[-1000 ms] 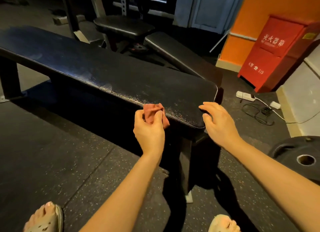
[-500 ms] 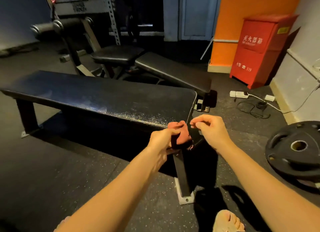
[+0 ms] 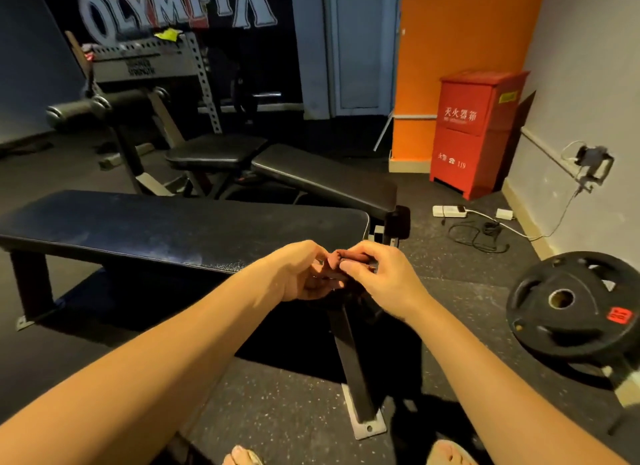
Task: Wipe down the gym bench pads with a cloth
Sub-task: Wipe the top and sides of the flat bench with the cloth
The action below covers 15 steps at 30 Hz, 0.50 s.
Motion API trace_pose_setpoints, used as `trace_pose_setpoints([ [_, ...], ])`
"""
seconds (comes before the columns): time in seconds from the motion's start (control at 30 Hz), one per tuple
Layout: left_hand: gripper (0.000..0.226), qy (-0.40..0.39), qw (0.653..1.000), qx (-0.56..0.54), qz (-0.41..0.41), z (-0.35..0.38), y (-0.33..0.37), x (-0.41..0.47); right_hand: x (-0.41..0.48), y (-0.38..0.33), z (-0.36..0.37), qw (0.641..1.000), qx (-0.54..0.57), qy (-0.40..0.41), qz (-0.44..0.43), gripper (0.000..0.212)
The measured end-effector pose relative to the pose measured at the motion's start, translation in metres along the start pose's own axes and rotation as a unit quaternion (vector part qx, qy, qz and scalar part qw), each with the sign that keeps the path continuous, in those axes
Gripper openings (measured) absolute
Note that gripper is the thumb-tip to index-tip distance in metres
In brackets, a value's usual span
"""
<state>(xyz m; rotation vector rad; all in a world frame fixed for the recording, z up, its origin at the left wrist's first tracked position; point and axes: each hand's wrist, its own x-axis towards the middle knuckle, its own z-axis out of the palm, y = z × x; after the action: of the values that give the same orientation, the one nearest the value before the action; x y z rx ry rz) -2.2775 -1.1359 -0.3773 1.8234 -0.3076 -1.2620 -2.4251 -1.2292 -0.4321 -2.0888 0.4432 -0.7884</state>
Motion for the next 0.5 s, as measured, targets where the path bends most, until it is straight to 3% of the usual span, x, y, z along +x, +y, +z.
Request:
trace_pose_setpoints([
  [0.07, 0.031, -0.038, 0.999, 0.039, -0.002, -0.007, 0.003, 0.001, 0.004, 0.004, 0.001, 0.998, -0.004, 0.05, 0.037, 0.01],
  [0.13, 0.035, 0.002, 0.994, 0.105, 0.025, -0.013, 0.008, 0.006, 0.009, 0.013, -0.004, 0.987, 0.013, 0.124, 0.106, 0.013],
  [0.2, 0.03, 0.078, 0.975, 0.176, 0.112, -0.02, 0.01, 0.023, 0.013, 0.032, -0.013, 0.956, 0.045, 0.212, 0.197, 0.016],
  [0.27, 0.021, 0.14, 0.931, 0.255, 0.221, -0.029, 0.006, 0.045, 0.016, 0.059, -0.015, 0.912, 0.086, 0.28, 0.288, 0.017],
  [0.37, 0.015, 0.218, 0.832, 0.398, 0.318, -0.036, -0.005, 0.069, 0.034, 0.091, 0.008, 0.88, 0.127, 0.287, 0.356, 0.025],
  [0.5, 0.022, 0.221, 0.77, 0.46, 0.384, -0.034, -0.027, 0.092, 0.062, 0.099, 0.043, 0.903, 0.138, 0.227, 0.337, 0.017],
])
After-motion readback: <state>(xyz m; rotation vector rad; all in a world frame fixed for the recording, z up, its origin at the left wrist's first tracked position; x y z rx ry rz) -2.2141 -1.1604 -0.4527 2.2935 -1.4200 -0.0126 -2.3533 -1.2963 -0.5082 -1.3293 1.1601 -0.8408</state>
